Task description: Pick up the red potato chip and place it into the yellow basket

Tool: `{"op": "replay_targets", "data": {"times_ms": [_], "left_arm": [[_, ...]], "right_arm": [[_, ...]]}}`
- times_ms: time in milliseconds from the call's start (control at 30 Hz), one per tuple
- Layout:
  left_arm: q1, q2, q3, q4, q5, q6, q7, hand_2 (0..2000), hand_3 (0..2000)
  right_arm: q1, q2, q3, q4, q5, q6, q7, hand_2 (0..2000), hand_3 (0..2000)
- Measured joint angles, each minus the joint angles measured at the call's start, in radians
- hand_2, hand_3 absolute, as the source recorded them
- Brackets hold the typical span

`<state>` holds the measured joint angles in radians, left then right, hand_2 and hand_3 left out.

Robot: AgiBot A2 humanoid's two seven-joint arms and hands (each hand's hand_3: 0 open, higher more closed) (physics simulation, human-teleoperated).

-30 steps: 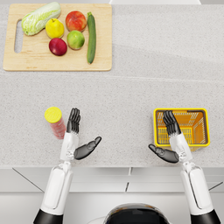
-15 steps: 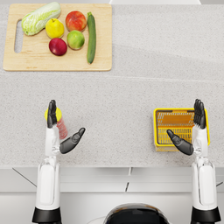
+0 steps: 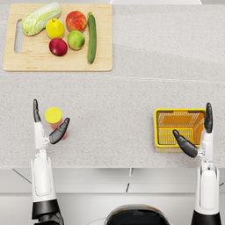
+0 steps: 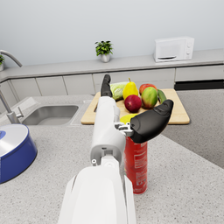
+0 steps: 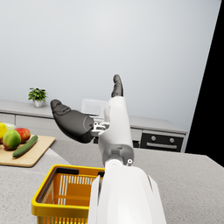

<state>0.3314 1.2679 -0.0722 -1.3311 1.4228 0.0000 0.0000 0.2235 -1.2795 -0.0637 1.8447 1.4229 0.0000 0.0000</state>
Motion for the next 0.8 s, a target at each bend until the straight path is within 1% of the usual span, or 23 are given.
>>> {"op": "replay_targets", "data": {"times_ms": [200, 367, 467, 500, 533, 600, 667, 700, 800], "left_arm": [[0.100, 0.023, 0.079, 0.319, 0.001, 0.001, -0.001, 0, 0], [0.202, 0.047, 0.098, 0.619, 0.001, -0.001, 0.000, 0, 0], [0.242, 0.057, 0.099, 0.729, 0.001, -0.007, -0.001, 0, 0], [0.250, 0.060, 0.098, 0.748, 0.001, -0.006, 0.000, 1361, 327], [0.243, 0.062, 0.093, 0.733, 0.001, -0.032, 0.001, 2000, 653], [0.196, 0.061, 0.081, 0.621, 0.002, -0.012, 0.002, 2000, 1307], [0.133, 0.061, 0.065, 0.455, 0.003, 0.000, 0.005, 2000, 1960], [0.104, 0.063, 0.056, 0.370, 0.003, -0.013, 0.004, 2000, 2000], [0.045, 0.070, 0.024, 0.106, 0.002, -0.047, 0.000, 2000, 2000]], "right_arm": [[-0.025, -0.008, 0.022, 0.019, 0.001, 0.000, 0.000, 0, 0], [-0.039, -0.015, 0.020, 0.033, 0.001, 0.000, 0.000, 0, 0], [-0.045, -0.020, 0.020, 0.032, 0.001, 0.000, 0.000, 0, 0], [-0.046, -0.021, 0.022, 0.032, 0.001, 0.000, 0.000, 0, 0], [-0.047, -0.022, 0.023, 0.031, 0.001, 0.000, 0.000, 0, 0], [-0.051, -0.025, 0.028, 0.025, 0.001, 0.000, 0.000, 0, 0], [-0.055, -0.028, 0.042, 0.017, 0.001, 0.000, 0.000, 0, 0], [-0.056, -0.029, 0.049, 0.011, 0.001, 0.000, 0.000, 0, 0], [-0.056, -0.034, 0.072, -0.014, 0.001, 0.000, 0.000, 0, 0]]}}
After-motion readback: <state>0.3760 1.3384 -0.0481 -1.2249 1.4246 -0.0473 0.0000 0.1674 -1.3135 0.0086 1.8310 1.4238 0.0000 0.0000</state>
